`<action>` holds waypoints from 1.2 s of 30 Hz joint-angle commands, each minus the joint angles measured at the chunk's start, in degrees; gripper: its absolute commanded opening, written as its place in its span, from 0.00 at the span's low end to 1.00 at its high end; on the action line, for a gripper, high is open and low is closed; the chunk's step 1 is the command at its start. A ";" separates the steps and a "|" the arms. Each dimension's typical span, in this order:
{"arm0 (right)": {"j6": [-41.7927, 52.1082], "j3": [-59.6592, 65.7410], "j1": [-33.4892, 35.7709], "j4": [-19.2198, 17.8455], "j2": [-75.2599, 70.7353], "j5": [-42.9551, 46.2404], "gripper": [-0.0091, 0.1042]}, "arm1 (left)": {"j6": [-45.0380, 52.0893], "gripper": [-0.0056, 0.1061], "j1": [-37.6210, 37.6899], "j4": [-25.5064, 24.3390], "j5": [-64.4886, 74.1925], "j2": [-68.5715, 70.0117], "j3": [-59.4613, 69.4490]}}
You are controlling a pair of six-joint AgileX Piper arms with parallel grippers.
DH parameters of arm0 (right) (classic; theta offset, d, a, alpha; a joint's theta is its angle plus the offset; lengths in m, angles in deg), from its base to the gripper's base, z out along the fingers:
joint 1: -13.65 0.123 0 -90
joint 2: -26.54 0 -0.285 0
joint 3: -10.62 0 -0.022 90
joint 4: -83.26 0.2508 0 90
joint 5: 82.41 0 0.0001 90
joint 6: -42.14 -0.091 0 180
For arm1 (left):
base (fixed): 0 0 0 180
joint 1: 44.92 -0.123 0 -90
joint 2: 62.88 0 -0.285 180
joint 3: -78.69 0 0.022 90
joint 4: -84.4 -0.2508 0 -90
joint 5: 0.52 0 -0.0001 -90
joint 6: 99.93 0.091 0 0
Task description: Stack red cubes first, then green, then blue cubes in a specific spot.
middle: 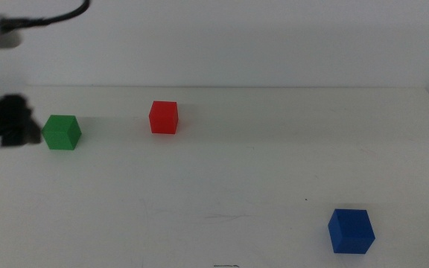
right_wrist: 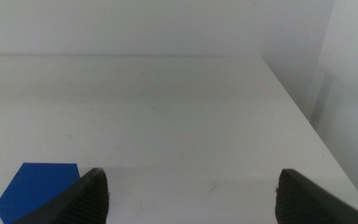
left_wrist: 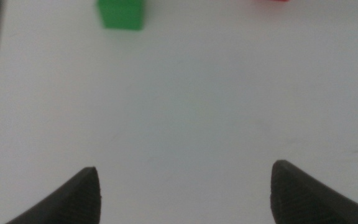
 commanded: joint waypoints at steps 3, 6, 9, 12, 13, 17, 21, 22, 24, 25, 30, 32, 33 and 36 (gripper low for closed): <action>0.26 -1.24 -0.03 -0.90 -0.89 4.52 0.91 | -3.27 0.89 4.95 0.29 -1.44 -8.82 -9.37; 0.26 -1.24 -0.03 -0.90 -0.89 4.52 0.91 | -8.11 0.89 9.22 -3.75 -0.03 -17.03 -16.35; 0.26 -1.24 -0.03 -0.90 -0.89 4.52 0.91 | -9.38 0.89 12.29 -7.48 0.76 -25.17 -23.88; 0.26 -1.24 -0.03 -0.90 -0.89 4.52 0.91 | -9.38 0.89 13.76 -6.43 1.80 -33.26 -32.05; 0.26 -1.24 -0.03 -0.90 -0.89 4.52 0.91 | -9.32 0.89 13.97 -5.67 2.27 -36.11 -35.05; 0.31 -1.24 -0.03 -0.90 -0.89 4.52 0.91 | -8.88 0.89 14.06 -3.32 4.42 -46.40 -46.14; 0.31 -1.24 -0.03 -0.90 -0.89 4.52 0.91 | -8.88 0.89 14.16 -3.32 5.77 -55.20 -56.42; 0.31 -1.24 -0.03 -0.90 -0.89 4.52 0.91 | -8.88 0.89 14.16 -3.32 5.77 -57.19 -58.84; 0.31 -1.24 -0.03 -0.90 -0.89 4.52 0.91 | -8.94 0.89 14.16 -3.32 5.77 -60.84 -62.91; 0.31 -1.24 -0.03 -0.90 -0.89 4.52 0.91 | -8.94 0.89 14.16 -3.32 5.77 -62.52 -64.93; 0.31 -1.24 -0.03 -0.90 -0.89 4.52 0.91 | -8.94 0.89 14.16 -3.32 5.71 -68.41 -71.11; 0.31 -1.24 -0.03 -0.90 -0.89 4.52 0.91 | -9.19 0.89 14.16 -3.32 5.65 -69.99 -72.00; 0.31 -1.24 -0.03 -0.90 -0.89 4.52 0.91 | -9.36 0.89 14.16 -3.32 5.22 -70.46 -72.00; 0.31 -1.24 -0.03 -0.90 -0.89 4.52 0.91 | -9.36 0.89 14.16 -3.32 3.70 -72.05 -71.92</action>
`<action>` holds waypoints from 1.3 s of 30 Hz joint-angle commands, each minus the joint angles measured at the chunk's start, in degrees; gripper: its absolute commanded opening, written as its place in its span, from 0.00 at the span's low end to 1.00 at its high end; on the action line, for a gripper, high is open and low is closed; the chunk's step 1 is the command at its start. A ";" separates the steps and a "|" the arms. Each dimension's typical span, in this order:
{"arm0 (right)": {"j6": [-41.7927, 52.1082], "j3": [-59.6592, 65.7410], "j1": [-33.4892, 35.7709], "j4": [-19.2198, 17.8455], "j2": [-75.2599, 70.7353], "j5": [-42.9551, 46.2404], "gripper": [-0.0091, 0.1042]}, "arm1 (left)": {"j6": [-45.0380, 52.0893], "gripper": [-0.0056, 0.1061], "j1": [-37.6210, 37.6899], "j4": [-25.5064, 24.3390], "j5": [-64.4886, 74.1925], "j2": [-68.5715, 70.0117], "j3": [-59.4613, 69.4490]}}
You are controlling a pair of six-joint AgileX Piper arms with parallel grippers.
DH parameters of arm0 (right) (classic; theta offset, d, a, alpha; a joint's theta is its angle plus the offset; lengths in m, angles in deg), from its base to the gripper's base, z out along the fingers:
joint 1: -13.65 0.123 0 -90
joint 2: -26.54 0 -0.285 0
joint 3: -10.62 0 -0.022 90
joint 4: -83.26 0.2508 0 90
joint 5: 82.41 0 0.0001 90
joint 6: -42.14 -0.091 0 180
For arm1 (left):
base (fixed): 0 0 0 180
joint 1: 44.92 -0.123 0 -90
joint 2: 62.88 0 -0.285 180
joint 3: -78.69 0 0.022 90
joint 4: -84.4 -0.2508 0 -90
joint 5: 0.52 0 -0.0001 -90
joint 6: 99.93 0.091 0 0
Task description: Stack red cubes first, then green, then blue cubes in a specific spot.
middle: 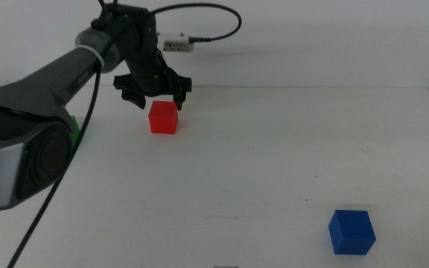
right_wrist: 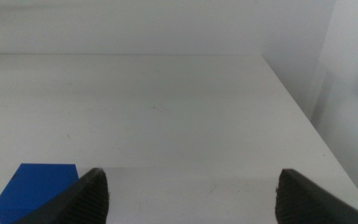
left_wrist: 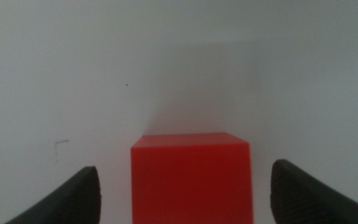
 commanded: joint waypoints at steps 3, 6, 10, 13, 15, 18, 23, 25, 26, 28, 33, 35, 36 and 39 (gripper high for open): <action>0.31 -1.24 -0.03 -0.90 -0.89 4.52 0.91 | -0.81 0.88 0.32 1.01 -3.98 2.50 -2.01; 0.31 -1.24 -0.03 -0.90 -0.89 4.52 0.91 | -0.81 0.84 0.32 2.98 -4.05 1.57 -2.01; 0.31 -1.24 -0.03 -0.90 -0.89 4.52 0.91 | -0.92 0.68 0.32 3.73 -4.51 0.92 -2.01; 0.31 -1.24 -0.03 -0.90 -0.89 4.52 0.91 | -1.83 0.48 -0.08 3.80 -4.28 0.91 -2.01; 0.31 -1.24 -0.03 -0.90 -0.89 4.52 0.91 | -1.83 0.35 -0.13 5.06 -3.10 1.26 -2.01; 0.31 -1.24 -0.03 -0.90 -0.89 4.52 0.91 | -1.57 0.18 -0.13 6.30 -0.25 2.90 -2.09; 0.31 -1.24 -0.03 -0.90 -0.89 4.52 0.91 | -4.33 0.04 0.13 5.02 4.24 6.56 -1.82; 0.31 -1.24 -0.03 -0.90 -0.89 4.52 0.91 | -5.60 0.04 1.28 3.80 5.54 9.14 0.00; 0.31 -1.24 -0.03 -0.90 -0.89 4.52 0.91 | -6.28 0.04 1.97 2.74 5.54 10.61 1.42; 0.31 -1.24 -0.03 -0.90 -0.89 4.52 0.91 | -10.00 0.04 3.97 -0.57 5.14 15.08 6.22; 0.31 -1.24 -0.03 -0.90 -0.89 4.52 0.91 | -21.85 0.04 9.37 -9.37 -0.24 27.91 22.79; 0.31 -1.24 -0.03 -0.90 -0.89 4.52 0.91 | -26.23 0.04 11.12 -10.28 -2.35 32.22 28.67; 0.31 -1.24 -0.03 -0.90 -0.89 4.52 0.91 | -28.76 0.04 12.02 -10.27 -2.99 34.26 31.53; 0.31 -1.24 -0.03 -0.90 -0.89 4.52 0.91 | -34.35 0.04 14.62 -10.27 -4.42 38.30 37.84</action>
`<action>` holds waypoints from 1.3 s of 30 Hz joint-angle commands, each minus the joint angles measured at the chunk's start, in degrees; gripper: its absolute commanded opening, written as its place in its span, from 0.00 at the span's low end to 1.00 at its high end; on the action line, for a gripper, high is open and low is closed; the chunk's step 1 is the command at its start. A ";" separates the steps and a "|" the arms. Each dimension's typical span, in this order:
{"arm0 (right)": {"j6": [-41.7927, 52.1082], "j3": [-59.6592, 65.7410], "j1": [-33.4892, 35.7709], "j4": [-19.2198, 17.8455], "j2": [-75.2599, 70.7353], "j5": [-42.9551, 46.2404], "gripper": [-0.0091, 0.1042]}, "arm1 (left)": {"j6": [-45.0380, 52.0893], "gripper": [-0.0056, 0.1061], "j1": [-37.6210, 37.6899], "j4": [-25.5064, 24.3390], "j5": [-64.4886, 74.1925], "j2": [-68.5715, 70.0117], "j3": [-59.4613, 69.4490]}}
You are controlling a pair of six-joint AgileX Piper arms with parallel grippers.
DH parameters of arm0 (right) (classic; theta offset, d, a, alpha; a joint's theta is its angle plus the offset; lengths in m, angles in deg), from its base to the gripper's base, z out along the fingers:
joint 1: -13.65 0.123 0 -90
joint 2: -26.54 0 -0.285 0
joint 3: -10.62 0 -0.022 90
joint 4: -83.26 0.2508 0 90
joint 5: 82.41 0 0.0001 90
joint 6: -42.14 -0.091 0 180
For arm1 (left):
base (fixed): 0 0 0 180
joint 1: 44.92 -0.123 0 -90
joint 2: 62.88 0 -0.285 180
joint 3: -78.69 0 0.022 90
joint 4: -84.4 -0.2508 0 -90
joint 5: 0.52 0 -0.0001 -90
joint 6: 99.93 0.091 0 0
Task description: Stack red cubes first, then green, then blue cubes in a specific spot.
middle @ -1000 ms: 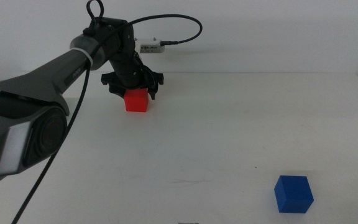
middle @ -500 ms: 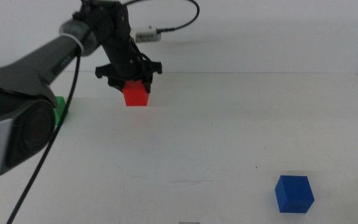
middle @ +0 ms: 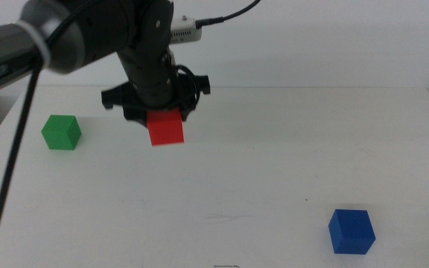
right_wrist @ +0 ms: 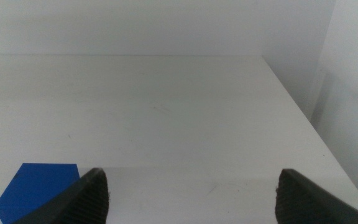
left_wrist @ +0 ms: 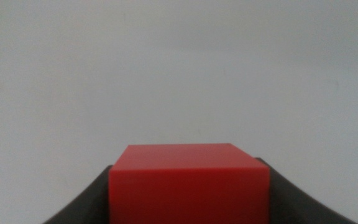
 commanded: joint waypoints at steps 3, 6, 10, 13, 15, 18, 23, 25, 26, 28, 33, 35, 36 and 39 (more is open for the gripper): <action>0.31 -1.24 -0.03 -0.90 -0.89 4.52 0.91 | -4.99 0.04 3.69 -1.14 -3.82 5.18 3.32; 0.31 -1.24 -0.03 -0.90 -0.89 4.52 0.91 | -4.40 0.04 6.34 -1.08 -4.36 3.62 3.16; 0.31 -1.24 -0.03 -0.90 -0.89 4.52 0.91 | -5.26 0.04 8.77 -1.33 -4.75 -0.03 1.08; 0.31 -1.24 -0.03 -0.90 -0.89 4.52 0.91 | -5.51 0.04 8.76 1.47 -5.04 -2.63 -0.50; 0.31 -1.24 -0.03 -0.90 -0.89 4.52 0.91 | -5.43 0.04 8.76 2.68 -6.36 -3.85 -0.61; 0.31 -1.24 -0.03 -0.90 -0.89 4.52 0.91 | -4.97 0.04 8.76 3.89 -8.06 -5.29 -0.61; 0.31 -1.24 -0.03 -0.90 -0.89 4.52 0.91 | -4.27 0.04 8.83 5.29 -8.19 -7.99 -0.61; 0.31 -1.24 -0.03 -0.90 -0.89 4.52 0.91 | -4.15 0.04 9.24 5.38 -8.19 -8.86 -0.61; 0.31 -1.24 -0.03 -0.90 -0.89 4.52 0.91 | -4.15 0.04 9.30 5.24 -8.28 -9.16 -0.61; 0.31 -1.24 -0.03 -0.90 -0.89 4.52 0.91 | -4.15 0.04 9.42 5.19 -8.41 -9.95 -0.55; 0.31 -1.24 -0.03 -0.90 -0.89 4.52 0.91 | -4.15 0.04 9.42 5.54 -8.41 -11.98 -0.35; 0.31 -1.24 -0.03 -0.90 -0.89 4.52 0.91 | -4.10 0.04 9.58 5.83 -8.41 -12.51 -0.35; 0.31 -1.24 -0.03 -0.90 -0.89 4.52 0.91 | -4.04 0.04 9.75 5.90 -8.41 -12.66 -0.35; 0.31 -1.24 -0.03 -0.90 -0.89 4.52 0.91 | -3.08 0.04 9.89 6.24 -9.11 -12.91 -0.35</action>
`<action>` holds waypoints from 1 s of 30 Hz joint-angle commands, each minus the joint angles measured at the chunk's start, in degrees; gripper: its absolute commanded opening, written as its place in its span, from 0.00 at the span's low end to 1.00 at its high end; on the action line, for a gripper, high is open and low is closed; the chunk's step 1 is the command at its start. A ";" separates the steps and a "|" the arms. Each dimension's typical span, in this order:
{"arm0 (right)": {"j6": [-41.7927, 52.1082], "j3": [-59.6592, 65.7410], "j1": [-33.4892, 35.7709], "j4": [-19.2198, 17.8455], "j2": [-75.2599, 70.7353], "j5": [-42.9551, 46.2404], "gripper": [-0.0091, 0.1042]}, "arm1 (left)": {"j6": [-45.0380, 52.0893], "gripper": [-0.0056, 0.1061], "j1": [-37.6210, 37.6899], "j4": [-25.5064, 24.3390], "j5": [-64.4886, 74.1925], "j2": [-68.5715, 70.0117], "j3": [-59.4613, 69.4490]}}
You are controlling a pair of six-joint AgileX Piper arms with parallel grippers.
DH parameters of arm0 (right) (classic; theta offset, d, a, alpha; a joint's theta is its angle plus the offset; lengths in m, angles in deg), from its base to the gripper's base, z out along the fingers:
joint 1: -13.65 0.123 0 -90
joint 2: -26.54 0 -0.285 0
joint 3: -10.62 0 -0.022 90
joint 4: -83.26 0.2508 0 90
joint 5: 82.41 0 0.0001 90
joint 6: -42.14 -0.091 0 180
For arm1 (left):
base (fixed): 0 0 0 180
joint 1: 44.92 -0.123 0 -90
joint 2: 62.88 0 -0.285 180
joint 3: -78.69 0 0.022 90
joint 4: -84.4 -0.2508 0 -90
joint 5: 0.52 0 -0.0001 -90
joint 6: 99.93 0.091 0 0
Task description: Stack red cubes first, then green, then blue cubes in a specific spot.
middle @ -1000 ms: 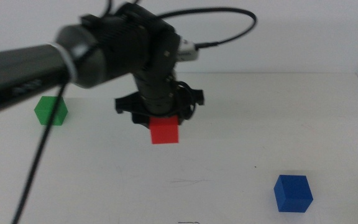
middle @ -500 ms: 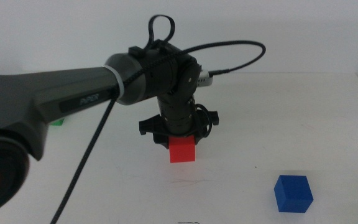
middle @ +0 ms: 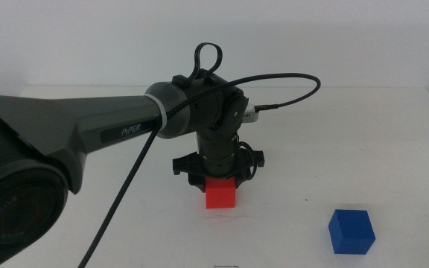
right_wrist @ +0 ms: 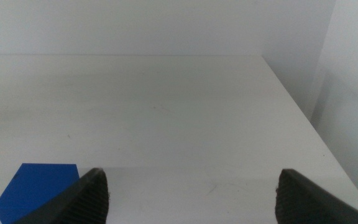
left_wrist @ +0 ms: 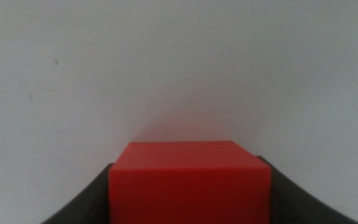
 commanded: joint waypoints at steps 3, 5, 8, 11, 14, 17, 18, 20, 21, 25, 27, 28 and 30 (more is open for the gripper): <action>0.31 -1.24 -0.03 -0.90 -0.89 4.52 0.91 | 0.68 0.04 0.53 0.65 -1.73 2.63 -1.47; 0.31 -1.24 -0.03 -0.90 -0.89 4.52 0.91 | 1.18 0.04 0.53 0.78 -1.67 2.63 -1.47; 0.31 -1.24 -0.03 -0.90 -0.89 4.52 0.91 | 1.35 0.04 0.53 0.83 -1.09 2.63 -1.47; 0.31 -1.24 -0.03 -0.90 -0.89 4.52 0.91 | 2.30 0.04 0.55 2.13 -0.51 2.63 -1.47; 0.31 -1.24 -0.03 -0.90 -0.89 4.52 0.91 | 2.45 0.04 0.55 3.02 -0.56 2.63 -1.47; 0.31 -1.24 -0.03 -0.90 -0.89 4.52 0.91 | 2.45 0.04 0.55 3.02 -0.37 2.63 -1.47; 0.31 -1.24 -0.03 -0.90 -0.89 4.52 0.91 | 2.45 0.04 0.55 3.02 -0.23 2.63 -1.47; 0.31 -1.24 -0.03 -0.90 -0.89 4.52 0.91 | 2.45 0.19 0.55 3.02 0.41 2.63 -1.47; 0.31 -1.24 -0.03 -0.90 -0.89 4.52 0.91 | 2.45 0.29 0.55 3.02 0.45 2.63 -1.47; 0.31 -1.24 -0.03 -0.90 -0.89 4.52 0.91 | 5.56 0.88 0.55 3.02 0.79 3.28 -1.47; 0.31 -1.24 -0.03 -0.90 -0.89 4.52 0.91 | 6.73 0.89 0.55 3.02 1.50 4.87 -1.47; 0.31 -1.24 -0.03 -0.90 -0.89 4.52 0.91 | 6.73 0.89 0.55 3.02 2.13 6.12 -1.47; 0.31 -1.24 -0.03 -0.90 -0.89 4.52 0.91 | 6.73 0.89 0.36 1.28 3.61 9.42 -1.47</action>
